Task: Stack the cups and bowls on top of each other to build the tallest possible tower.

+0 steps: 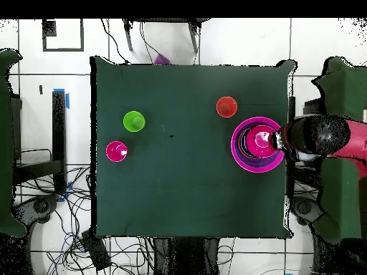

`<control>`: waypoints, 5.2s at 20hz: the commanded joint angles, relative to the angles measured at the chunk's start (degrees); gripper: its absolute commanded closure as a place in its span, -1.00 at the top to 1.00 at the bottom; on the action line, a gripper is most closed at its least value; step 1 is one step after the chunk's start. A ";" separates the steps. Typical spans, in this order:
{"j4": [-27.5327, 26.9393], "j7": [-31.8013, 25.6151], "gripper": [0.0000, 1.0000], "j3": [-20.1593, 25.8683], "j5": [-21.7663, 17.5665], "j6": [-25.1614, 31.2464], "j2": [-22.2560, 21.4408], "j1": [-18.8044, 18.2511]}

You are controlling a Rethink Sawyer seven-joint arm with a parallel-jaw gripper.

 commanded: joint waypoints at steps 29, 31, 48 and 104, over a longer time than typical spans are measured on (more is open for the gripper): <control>-3.26 -11.89 1.00 -1.04 -5.85 -1.23 5.87 4.41; -3.04 -11.34 1.00 -1.25 -5.47 0.12 5.30 4.71; -1.70 18.44 1.00 -10.50 -3.73 -5.26 4.73 20.03; -31.81 10.50 1.00 -17.23 1.37 -0.73 21.03 29.22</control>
